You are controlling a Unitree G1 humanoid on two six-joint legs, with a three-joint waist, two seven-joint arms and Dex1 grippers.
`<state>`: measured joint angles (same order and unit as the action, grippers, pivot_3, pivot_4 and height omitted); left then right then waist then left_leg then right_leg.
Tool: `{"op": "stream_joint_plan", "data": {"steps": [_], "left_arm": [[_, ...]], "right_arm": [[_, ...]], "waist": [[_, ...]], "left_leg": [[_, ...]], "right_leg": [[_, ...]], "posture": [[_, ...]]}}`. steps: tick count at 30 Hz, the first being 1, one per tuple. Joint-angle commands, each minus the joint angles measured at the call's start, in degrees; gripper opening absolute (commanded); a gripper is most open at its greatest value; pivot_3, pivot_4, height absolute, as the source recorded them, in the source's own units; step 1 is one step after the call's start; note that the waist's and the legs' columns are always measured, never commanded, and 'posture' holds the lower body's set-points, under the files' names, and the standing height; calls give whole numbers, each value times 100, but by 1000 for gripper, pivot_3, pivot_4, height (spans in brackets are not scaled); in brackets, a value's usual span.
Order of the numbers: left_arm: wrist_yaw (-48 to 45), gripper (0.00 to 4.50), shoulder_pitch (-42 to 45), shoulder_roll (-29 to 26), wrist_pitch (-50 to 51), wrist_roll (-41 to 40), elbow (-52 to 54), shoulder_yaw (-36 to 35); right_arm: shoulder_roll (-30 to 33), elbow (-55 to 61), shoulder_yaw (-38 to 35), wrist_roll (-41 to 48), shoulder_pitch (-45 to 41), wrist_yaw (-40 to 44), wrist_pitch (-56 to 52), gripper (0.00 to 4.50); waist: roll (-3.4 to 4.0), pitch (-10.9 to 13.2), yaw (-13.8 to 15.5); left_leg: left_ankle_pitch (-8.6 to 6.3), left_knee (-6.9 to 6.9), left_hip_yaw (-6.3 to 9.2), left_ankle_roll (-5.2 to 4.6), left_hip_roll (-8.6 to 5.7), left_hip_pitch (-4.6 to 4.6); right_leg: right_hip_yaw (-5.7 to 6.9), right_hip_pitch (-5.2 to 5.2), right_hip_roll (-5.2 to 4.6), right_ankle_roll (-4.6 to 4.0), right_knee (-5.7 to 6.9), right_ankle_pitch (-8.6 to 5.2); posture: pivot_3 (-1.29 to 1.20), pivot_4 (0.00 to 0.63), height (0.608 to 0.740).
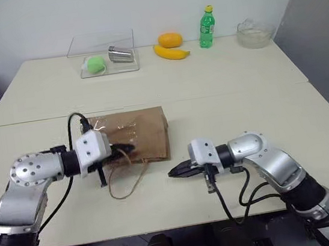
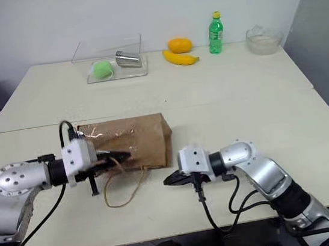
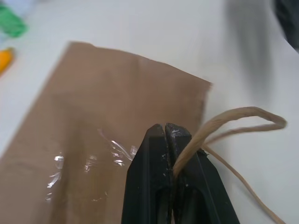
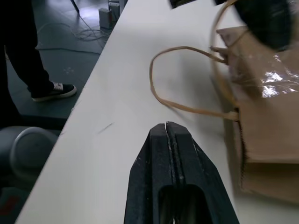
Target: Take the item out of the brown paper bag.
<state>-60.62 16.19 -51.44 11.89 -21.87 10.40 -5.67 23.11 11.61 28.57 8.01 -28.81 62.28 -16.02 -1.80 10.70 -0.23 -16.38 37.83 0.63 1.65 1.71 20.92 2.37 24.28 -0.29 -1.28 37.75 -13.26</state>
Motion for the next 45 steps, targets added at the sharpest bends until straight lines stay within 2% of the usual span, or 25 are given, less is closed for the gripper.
{"op": "stream_joint_plan", "data": {"steps": [1,4,10,19,27,30,34,35,41,45], "left_arm": [[251,25,367,19,608,-409,171,-337],[249,0,508,-3,803,-473,128,-359],[237,0,635,11,867,-450,4,-329],[182,0,1003,108,831,-334,-450,-185],[140,0,1040,146,768,-271,-518,-165],[140,0,1023,159,759,-252,-515,-176],[189,0,1116,192,826,-236,-531,-168],[226,0,1180,212,869,-228,-552,-153],[722,0,1838,424,1309,-65,-843,-62],[1410,0,2732,716,1682,103,-1511,-108]], "right_arm": [[-263,-229,197,-351,-145,-212,622,0],[-497,-430,288,-663,-260,-459,1002,582],[-755,-843,588,-1793,-575,-1199,1987,2648],[-1317,-2521,1417,-4004,-1610,-2948,3809,2648],[-1610,-3022,1515,-4627,-1908,-3435,4080,2648],[-1608,-3033,1488,-4579,-1842,-3308,4084,1800],[-1463,-2993,1501,-4638,-1716,-3221,4114,255],[-1433,-2997,1496,-4656,-1705,-3224,4132,17],[-1190,-2889,1537,-4925,-1599,-3335,4213,17],[-985,-2954,1683,-5213,-1399,-3483,4370,17]], "waist": [[0,0,-3],[0,0,-4],[-1,-1,-5],[-3,-2,-23],[-10,-6,-21],[-10,-6,-21],[-10,-6,-21],[-10,-6,-20],[-14,-8,-10],[-20,-12,9]], "left_leg": [[0,0,0,0,-1,1],[0,2,-1,0,-1,0],[1,3,1,1,-2,-1],[1,4,-1,1,-2,-2],[1,5,4,1,-1,-1],[1,6,11,1,0,-1],[1,6,15,1,-1,-1],[1,6,15,1,-1,-1],[1,10,14,1,-5,0],[1,10,13,1,-6,2]], "right_leg": [[0,0,0,0,0,0],[-6,0,0,0,0,0],[-5,1,0,-1,5,0],[-7,3,1,-2,11,1],[-14,3,-2,-4,12,2],[-15,3,-5,-4,14,2],[-14,3,-4,-4,14,2],[-14,3,-5,-4,15,2],[-12,2,-4,-4,16,2],[-9,2,-3,-4,16,2]], "posture": [[0,150,740],[0,150,740],[0,150,740],[0,150,740],[0,150,740],[0,150,740],[0,150,740],[0,150,740],[0,150,740],[0,150,740]]}}
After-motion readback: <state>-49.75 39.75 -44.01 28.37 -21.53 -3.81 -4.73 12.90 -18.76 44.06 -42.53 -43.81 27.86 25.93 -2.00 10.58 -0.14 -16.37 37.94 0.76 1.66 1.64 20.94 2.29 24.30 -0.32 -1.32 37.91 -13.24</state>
